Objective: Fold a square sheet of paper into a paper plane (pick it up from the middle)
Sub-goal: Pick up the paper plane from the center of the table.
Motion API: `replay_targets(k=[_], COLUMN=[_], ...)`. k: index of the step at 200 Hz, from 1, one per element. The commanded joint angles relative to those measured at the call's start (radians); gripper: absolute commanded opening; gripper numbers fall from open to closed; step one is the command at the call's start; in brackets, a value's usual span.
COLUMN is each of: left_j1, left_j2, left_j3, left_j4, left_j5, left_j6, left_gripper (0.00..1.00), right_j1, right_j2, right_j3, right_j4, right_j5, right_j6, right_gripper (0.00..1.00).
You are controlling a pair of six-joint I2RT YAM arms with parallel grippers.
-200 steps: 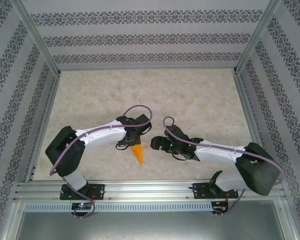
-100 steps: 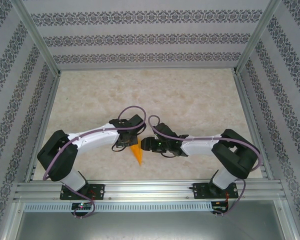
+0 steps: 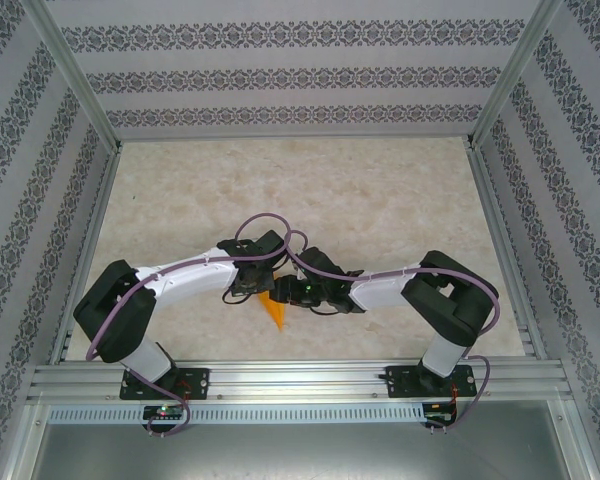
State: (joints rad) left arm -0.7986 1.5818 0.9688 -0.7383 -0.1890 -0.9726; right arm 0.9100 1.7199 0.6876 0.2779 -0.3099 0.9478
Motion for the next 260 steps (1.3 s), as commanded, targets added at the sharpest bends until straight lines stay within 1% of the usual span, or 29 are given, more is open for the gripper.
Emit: replay_targets(k=[1, 33, 60, 77, 87, 105, 131, 146, 175, 185, 231, 260], left_j1=[0.013, 0.015, 0.015, 0.015, 0.016, 0.016, 0.016, 0.015, 0.016, 0.016, 0.016, 0.016], left_j2=[-0.035, -0.037, -0.036, -0.037, -0.038, -0.039, -0.04, -0.043, -0.045, -0.047, -0.054, -0.052], left_j3=[-0.008, -0.006, -0.007, -0.006, -0.006, -0.005, -0.005, -0.005, -0.006, -0.009, -0.011, -0.011], left_j4=[0.033, 0.035, 0.038, 0.041, 0.041, 0.04, 0.042, 0.044, 0.042, 0.045, 0.053, 0.053], left_j5=[-0.006, -0.006, -0.005, -0.001, -0.001, -0.002, 0.002, 0.001, 0.002, 0.001, 0.008, 0.012], left_j6=[0.014, 0.015, 0.012, 0.009, 0.009, 0.009, 0.007, 0.008, 0.006, 0.005, 0.003, 0.005], left_gripper=[0.0, 0.0, 0.0, 0.0, 0.0, 0.0, 0.0, 0.0, 0.0, 0.0, 0.0, 0.0], right_j1=[0.018, 0.021, 0.027, 0.029, 0.032, 0.037, 0.046, 0.05, 0.059, 0.063, 0.069, 0.072], right_j2=[0.011, -0.024, -0.039, -0.022, -0.016, -0.008, -0.004, -0.001, 0.007, 0.007, 0.02, 0.025], right_j3=[0.004, -0.016, -0.025, -0.019, -0.016, -0.013, -0.012, -0.017, -0.019, -0.018, -0.002, 0.016], right_j4=[0.066, 0.071, 0.072, 0.074, 0.075, 0.077, 0.064, 0.053, 0.053, 0.045, -0.014, -0.048], right_j5=[-0.026, -0.015, -0.012, -0.034, -0.03, -0.027, -0.015, -0.005, -0.01, -0.001, 0.044, 0.076], right_j6=[0.014, -0.003, -0.022, -0.031, -0.034, -0.041, -0.057, -0.067, -0.093, -0.101, -0.128, -0.135], right_gripper=[0.47, 0.42, 0.42, 0.42, 0.43, 0.49, 0.5, 0.46, 0.44, 0.41, 0.41, 0.31])
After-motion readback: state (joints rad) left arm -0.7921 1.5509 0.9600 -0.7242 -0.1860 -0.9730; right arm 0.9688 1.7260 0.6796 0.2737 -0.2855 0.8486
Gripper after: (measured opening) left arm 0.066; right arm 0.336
